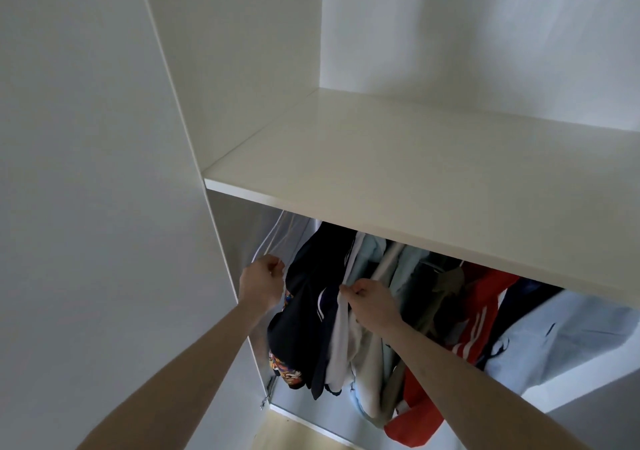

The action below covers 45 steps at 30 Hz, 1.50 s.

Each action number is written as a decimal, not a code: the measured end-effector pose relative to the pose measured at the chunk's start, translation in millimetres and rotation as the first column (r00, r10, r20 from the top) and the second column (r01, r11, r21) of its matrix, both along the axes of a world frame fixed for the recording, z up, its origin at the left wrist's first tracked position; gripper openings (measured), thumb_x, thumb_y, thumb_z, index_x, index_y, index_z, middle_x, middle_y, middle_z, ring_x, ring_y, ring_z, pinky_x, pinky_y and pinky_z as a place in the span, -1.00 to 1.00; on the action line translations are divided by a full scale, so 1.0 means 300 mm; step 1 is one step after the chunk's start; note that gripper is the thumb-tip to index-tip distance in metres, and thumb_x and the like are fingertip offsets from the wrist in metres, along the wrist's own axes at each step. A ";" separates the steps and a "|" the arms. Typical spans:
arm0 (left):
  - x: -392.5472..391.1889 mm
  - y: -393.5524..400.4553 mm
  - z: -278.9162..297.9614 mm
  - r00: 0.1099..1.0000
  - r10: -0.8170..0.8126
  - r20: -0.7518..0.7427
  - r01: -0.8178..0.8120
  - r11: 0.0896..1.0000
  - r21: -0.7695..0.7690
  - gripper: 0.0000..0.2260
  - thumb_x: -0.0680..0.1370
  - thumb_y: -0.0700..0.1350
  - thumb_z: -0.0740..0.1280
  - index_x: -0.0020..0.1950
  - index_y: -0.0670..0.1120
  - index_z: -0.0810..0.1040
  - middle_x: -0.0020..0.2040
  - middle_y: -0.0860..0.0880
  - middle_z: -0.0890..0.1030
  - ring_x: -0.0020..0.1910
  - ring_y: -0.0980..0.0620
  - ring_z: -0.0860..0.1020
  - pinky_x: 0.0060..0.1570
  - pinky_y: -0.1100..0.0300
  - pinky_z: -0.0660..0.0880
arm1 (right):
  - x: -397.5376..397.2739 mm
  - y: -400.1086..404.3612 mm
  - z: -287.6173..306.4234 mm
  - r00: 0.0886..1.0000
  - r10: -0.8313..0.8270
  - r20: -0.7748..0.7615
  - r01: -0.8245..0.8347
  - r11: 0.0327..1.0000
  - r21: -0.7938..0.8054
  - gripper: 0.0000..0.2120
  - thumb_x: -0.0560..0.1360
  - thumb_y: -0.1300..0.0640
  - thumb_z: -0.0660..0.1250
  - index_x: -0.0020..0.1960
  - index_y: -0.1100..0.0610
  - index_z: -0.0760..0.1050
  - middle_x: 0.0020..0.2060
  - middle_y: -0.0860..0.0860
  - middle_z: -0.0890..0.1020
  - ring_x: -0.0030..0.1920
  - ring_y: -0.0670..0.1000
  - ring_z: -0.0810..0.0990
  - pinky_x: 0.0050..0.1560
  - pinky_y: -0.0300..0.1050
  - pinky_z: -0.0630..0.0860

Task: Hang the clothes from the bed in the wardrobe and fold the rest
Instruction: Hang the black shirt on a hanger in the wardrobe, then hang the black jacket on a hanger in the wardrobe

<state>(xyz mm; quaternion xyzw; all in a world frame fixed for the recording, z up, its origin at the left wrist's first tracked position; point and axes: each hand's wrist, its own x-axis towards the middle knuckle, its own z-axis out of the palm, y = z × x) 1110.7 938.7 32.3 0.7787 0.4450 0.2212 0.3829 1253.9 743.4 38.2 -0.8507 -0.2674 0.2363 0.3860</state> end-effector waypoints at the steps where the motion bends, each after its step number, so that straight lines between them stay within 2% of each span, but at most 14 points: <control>1: -0.029 -0.017 -0.006 1.000 -0.005 -0.024 0.005 1.000 0.022 -0.82 0.64 -0.13 0.29 -0.11 -0.04 0.63 -0.30 -0.05 0.65 -0.25 -0.15 0.66 -0.10 0.01 0.61 | -0.009 -0.003 -0.002 1.000 -0.004 -0.002 0.004 1.000 0.008 -0.58 0.57 -0.15 0.34 -0.22 0.19 0.52 -0.44 0.01 0.56 -0.35 0.06 0.62 -0.21 -0.02 0.57; 5: -0.158 -0.089 -0.016 0.999 -0.003 -0.036 0.006 0.997 0.081 -0.85 0.64 -0.16 0.32 -0.09 -0.05 0.65 -0.29 -0.04 0.65 -0.28 -0.11 0.60 -0.20 0.11 0.50 | -0.063 -0.041 -0.008 0.993 -0.058 -0.098 0.065 0.995 0.070 -0.71 0.55 -0.16 0.38 -0.10 0.07 0.57 -0.35 0.03 0.67 -0.36 0.00 0.66 -0.16 -0.01 0.63; 8: -0.277 -0.155 -0.023 0.999 -0.022 -0.039 0.025 0.995 0.094 -0.87 0.64 -0.11 0.34 -0.04 -0.02 0.68 -0.23 0.02 0.67 -0.24 -0.09 0.63 -0.15 0.07 0.55 | -0.136 -0.083 -0.007 0.971 -0.111 -0.210 0.139 0.982 0.125 -0.82 0.55 -0.07 0.44 0.00 0.03 0.56 -0.24 0.05 0.69 -0.39 -0.02 0.65 -0.25 -0.05 0.63; 13: -0.489 -0.263 -0.026 0.997 -0.056 0.055 0.060 0.995 -0.078 -0.81 0.64 -0.08 0.36 -0.14 0.14 0.62 -0.22 0.17 0.63 -0.34 -0.02 0.64 -0.25 -0.06 0.62 | -0.302 -0.138 -0.014 0.928 -0.156 -0.337 0.227 0.957 0.182 -0.82 0.57 0.12 0.45 0.16 0.06 0.58 -0.05 0.15 0.67 -0.31 0.03 0.63 -0.35 -0.09 0.60; 16: -0.609 -0.316 -0.030 0.993 -0.098 0.063 0.106 0.985 -0.134 -0.79 0.64 -0.09 0.36 -0.12 0.20 0.62 -0.21 0.16 0.64 -0.43 -0.01 0.62 -0.36 0.08 0.60 | -0.409 -0.181 -0.025 0.918 -0.186 -0.349 0.265 0.944 0.195 -0.80 0.57 0.16 0.45 0.18 0.04 0.59 -0.02 0.10 0.66 -0.29 0.01 0.65 -0.39 -0.10 0.61; 17: -0.651 -0.332 -0.033 0.990 -0.120 0.069 0.130 0.978 -0.165 -0.79 0.64 -0.10 0.36 -0.10 0.20 0.61 -0.21 0.12 0.64 -0.47 0.00 0.60 -0.43 0.14 0.56 | -0.448 -0.197 -0.034 0.914 -0.196 -0.355 0.276 0.942 0.191 -0.79 0.57 0.15 0.46 0.18 0.03 0.59 -0.01 0.08 0.66 -0.26 0.02 0.66 -0.38 -0.10 0.62; 19: -0.733 -0.348 -0.043 0.980 -0.183 0.074 0.196 0.948 -0.253 -0.81 0.65 -0.12 0.37 -0.10 0.15 0.63 -0.18 0.06 0.66 -0.51 0.00 0.56 -0.52 0.13 0.53 | -0.540 -0.227 -0.054 0.897 -0.229 -0.378 0.312 0.934 0.175 -0.78 0.56 0.12 0.47 0.19 0.00 0.59 0.01 0.04 0.66 -0.19 0.06 0.69 -0.31 -0.04 0.66; 22: -0.822 -0.346 -0.050 0.954 -0.296 0.056 0.299 0.911 -0.283 -0.87 0.65 -0.11 0.38 -0.07 0.07 0.63 -0.13 0.11 0.64 -0.50 -0.01 0.58 -0.51 0.08 0.56 | -0.671 -0.275 -0.078 0.868 -0.283 -0.407 0.374 0.914 0.161 -0.80 0.56 0.11 0.46 0.17 -0.03 0.60 0.02 0.01 0.68 -0.17 0.05 0.72 -0.25 0.03 0.70; 27: -0.951 -0.338 -0.079 0.898 -0.438 0.045 0.428 0.844 -0.323 -0.89 0.65 -0.09 0.37 -0.05 0.06 0.63 -0.11 0.10 0.64 -0.46 -0.03 0.59 -0.50 0.12 0.55 | -0.934 -0.357 -0.094 0.818 -0.396 -0.417 0.472 0.877 0.094 -0.81 0.57 0.11 0.43 0.17 -0.03 0.61 0.04 -0.04 0.67 -0.15 0.01 0.73 -0.26 -0.06 0.68; 32: -1.066 -0.405 -0.101 0.850 -0.518 0.098 0.519 0.793 -0.319 -0.86 0.65 -0.09 0.38 -0.09 0.10 0.62 -0.09 0.11 0.64 -0.50 0.01 0.56 -0.53 0.04 0.55 | -1.180 -0.477 -0.095 0.735 -0.521 -0.434 0.602 0.796 0.065 -0.80 0.59 0.12 0.41 0.19 -0.03 0.60 0.00 -0.05 0.68 -0.14 -0.03 0.73 -0.22 -0.07 0.69; 37: -1.157 -0.526 -0.109 0.790 -0.598 0.135 0.604 0.719 -0.345 -0.84 0.62 -0.14 0.40 -0.08 0.12 0.60 -0.07 0.09 0.63 -0.49 0.00 0.56 -0.50 0.08 0.55 | -1.375 -0.637 -0.081 0.651 -0.631 -0.423 0.718 0.692 0.073 -0.82 0.57 0.13 0.41 0.16 -0.03 0.62 -0.02 -0.04 0.68 -0.16 -0.05 0.73 -0.21 -0.04 0.71; 43: -1.228 -0.721 -0.105 0.634 -0.758 0.156 0.746 0.545 -0.382 -0.93 0.61 -0.09 0.42 -0.07 0.04 0.61 -0.14 -0.01 0.62 -0.45 -0.01 0.57 -0.44 0.12 0.55 | -1.626 -0.884 -0.040 0.537 -0.745 -0.395 0.834 0.538 0.119 -0.82 0.56 0.11 0.43 0.14 -0.06 0.64 -0.01 -0.06 0.70 -0.15 -0.06 0.74 -0.25 -0.09 0.68; 45: -1.273 -0.827 -0.095 0.555 -0.819 0.149 0.799 0.474 -0.369 -0.91 0.61 -0.07 0.42 -0.09 0.01 0.61 -0.14 -0.01 0.62 -0.47 -0.04 0.57 -0.44 0.13 0.52 | -1.766 -1.010 -0.019 0.479 -0.789 -0.385 0.875 0.465 0.136 -0.83 0.56 0.10 0.43 0.14 -0.07 0.64 -0.01 -0.06 0.69 -0.14 -0.06 0.73 -0.26 -0.10 0.67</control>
